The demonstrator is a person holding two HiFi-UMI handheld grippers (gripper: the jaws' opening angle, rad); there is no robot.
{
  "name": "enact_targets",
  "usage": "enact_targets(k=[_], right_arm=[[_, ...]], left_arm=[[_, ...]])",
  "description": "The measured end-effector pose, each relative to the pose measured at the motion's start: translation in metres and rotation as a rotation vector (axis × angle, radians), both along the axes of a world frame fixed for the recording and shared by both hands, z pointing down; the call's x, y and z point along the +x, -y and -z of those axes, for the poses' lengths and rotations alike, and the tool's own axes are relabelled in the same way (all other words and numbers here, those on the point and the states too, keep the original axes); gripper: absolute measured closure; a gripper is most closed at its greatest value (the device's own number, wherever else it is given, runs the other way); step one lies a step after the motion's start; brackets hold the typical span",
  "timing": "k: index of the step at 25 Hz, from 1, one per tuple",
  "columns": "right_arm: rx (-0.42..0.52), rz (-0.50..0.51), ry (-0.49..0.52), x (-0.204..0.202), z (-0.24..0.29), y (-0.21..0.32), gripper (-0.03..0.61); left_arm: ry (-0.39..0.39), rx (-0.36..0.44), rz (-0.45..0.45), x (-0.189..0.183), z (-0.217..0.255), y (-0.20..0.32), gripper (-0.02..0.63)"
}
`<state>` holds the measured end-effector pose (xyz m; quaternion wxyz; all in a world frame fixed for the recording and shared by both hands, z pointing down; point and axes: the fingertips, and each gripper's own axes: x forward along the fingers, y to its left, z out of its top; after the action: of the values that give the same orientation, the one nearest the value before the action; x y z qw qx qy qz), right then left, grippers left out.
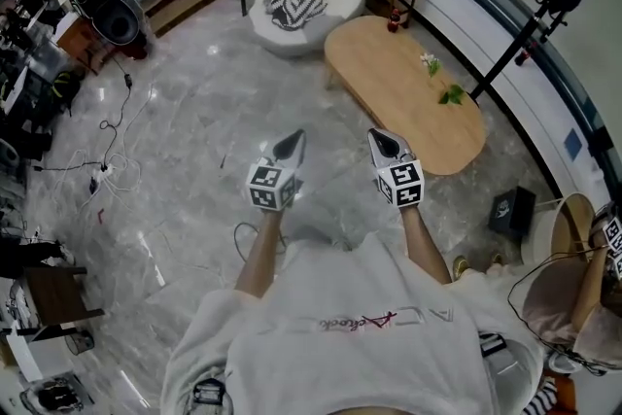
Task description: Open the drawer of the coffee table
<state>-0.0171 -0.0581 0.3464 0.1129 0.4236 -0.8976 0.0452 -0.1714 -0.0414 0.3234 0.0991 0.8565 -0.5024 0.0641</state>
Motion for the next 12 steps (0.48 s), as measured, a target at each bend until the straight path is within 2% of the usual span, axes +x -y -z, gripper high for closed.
enact_targets(k=[12], right_arm=[[-0.031,0.018,-0.004,-0.009,-0.015,-0.002,0.574]], left_arm=[[-0.007,-0.017,0.014,-0.008,-0.014,-0.001,0.615]])
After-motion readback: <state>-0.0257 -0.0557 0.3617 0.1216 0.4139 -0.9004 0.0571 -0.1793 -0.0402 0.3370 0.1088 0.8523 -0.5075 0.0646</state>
